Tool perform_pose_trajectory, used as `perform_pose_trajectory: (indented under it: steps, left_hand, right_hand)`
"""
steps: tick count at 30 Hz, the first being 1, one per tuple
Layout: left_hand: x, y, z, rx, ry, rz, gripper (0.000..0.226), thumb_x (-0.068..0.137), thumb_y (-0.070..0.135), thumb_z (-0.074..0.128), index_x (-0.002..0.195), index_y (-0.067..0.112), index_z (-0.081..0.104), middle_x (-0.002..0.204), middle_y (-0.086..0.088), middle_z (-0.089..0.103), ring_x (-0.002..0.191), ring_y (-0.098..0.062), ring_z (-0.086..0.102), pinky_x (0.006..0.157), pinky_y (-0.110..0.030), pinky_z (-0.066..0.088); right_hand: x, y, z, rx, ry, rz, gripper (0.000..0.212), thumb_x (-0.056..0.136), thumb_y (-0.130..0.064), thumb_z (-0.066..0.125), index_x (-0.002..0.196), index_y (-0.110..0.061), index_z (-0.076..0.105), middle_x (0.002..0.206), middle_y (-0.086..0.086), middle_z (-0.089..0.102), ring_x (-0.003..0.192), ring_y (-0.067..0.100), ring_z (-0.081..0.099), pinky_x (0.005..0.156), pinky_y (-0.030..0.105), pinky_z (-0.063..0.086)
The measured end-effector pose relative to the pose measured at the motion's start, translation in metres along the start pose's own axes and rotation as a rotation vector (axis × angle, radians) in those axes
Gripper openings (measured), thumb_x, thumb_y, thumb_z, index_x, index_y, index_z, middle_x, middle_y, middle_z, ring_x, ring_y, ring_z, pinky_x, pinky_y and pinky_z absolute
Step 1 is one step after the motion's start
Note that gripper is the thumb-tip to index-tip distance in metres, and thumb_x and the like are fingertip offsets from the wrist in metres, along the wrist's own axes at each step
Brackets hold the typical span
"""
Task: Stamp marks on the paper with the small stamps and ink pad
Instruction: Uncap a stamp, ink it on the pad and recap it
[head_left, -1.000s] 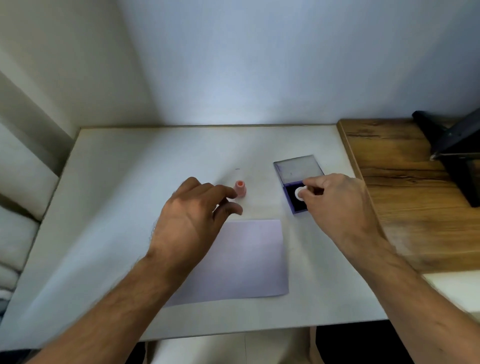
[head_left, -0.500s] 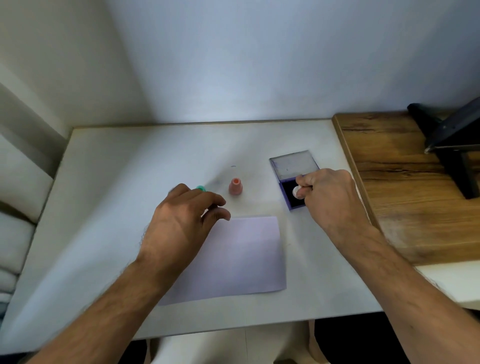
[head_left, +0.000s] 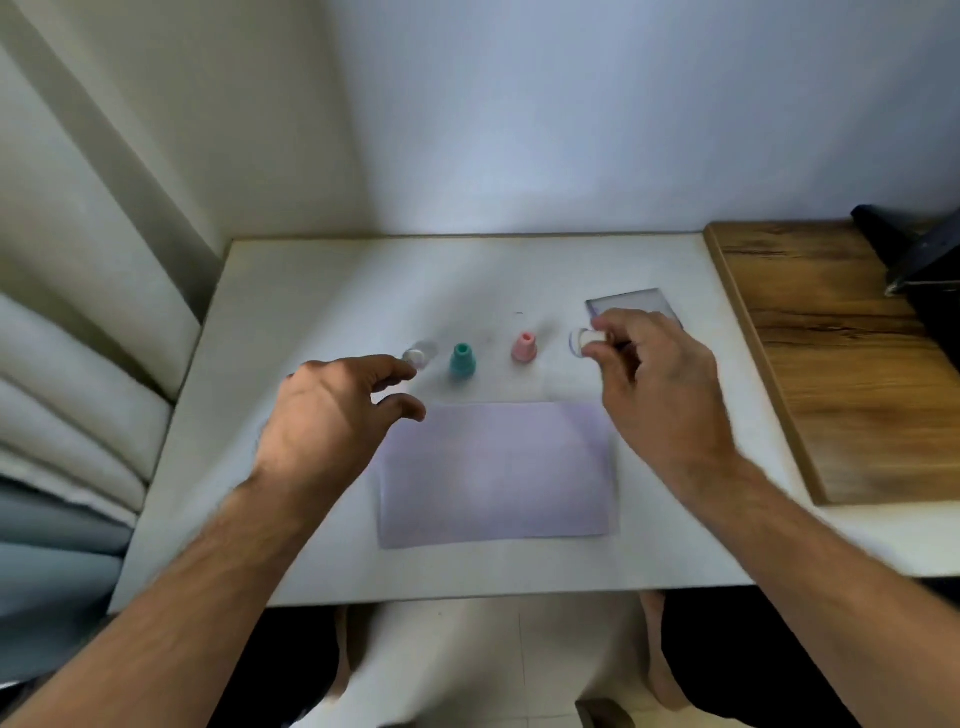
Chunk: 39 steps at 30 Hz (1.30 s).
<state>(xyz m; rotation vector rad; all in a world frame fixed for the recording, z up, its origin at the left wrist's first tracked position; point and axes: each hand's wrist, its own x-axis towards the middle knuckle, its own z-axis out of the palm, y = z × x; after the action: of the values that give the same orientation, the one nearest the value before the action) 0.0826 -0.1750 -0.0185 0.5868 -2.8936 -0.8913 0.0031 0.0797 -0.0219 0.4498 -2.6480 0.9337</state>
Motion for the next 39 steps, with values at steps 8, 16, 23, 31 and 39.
perform_pose_trajectory:
  steps: [8,16,23,31,39]
  left_hand:
    - [0.004,-0.02,0.004,0.043,-0.077,-0.029,0.028,0.074,0.04,0.079,0.101,0.036,0.074,0.102,0.008,0.074,0.091,-0.014,0.067,0.084,-0.028,0.053]
    - [0.013,-0.038,0.018,0.028,-0.099,0.0,0.026,0.076,0.032,0.079,0.101,0.027,0.075,0.096,0.006,0.071,0.092,-0.013,0.066,0.081,-0.023,0.049]
    - [0.014,-0.049,0.015,-0.128,-0.171,-0.124,0.027,0.072,0.018,0.082,0.096,0.029,0.075,0.08,0.013,0.071,0.085,-0.009,0.067,0.082,-0.023,0.053]
    - [0.011,-0.053,0.016,-0.267,-0.15,-0.198,0.028,0.066,0.021,0.086,0.091,0.027,0.073,0.072,0.016,0.071,0.077,0.0,0.068,0.072,-0.019,0.056]
    - [0.011,-0.054,0.016,-0.267,-0.144,-0.201,0.033,0.064,0.024,0.088,0.094,0.025,0.074,0.078,0.013,0.07,0.082,-0.006,0.068,0.074,-0.021,0.057]
  right_hand:
    - [-0.044,-0.07,0.068,0.478,-0.061,0.186,0.016,0.088,-0.011,0.067,0.103,-0.018,0.068,0.094,-0.005,0.073,0.073,0.007,0.064,0.067,0.019,0.052]
    - [-0.048,-0.087,0.113,0.74,-0.055,0.51,0.018,0.089,-0.009,0.067,0.101,-0.02,0.074,0.093,0.0,0.076,0.077,0.012,0.069,0.072,0.047,0.06]
    - [-0.047,-0.085,0.115,0.693,-0.097,0.527,0.022,0.083,-0.016,0.075,0.104,-0.023,0.073,0.086,0.002,0.075,0.075,0.023,0.071,0.071,0.035,0.062]
    - [-0.048,-0.099,0.124,0.442,-0.13,0.146,0.029,0.082,-0.014,0.077,0.11,-0.02,0.073,0.093,-0.002,0.072,0.08,0.007,0.068,0.077,0.018,0.056]
    - [-0.047,-0.101,0.125,0.241,-0.165,0.007,0.025,0.084,-0.015,0.074,0.11,-0.017,0.074,0.092,0.001,0.072,0.079,0.007,0.067,0.078,0.009,0.05]
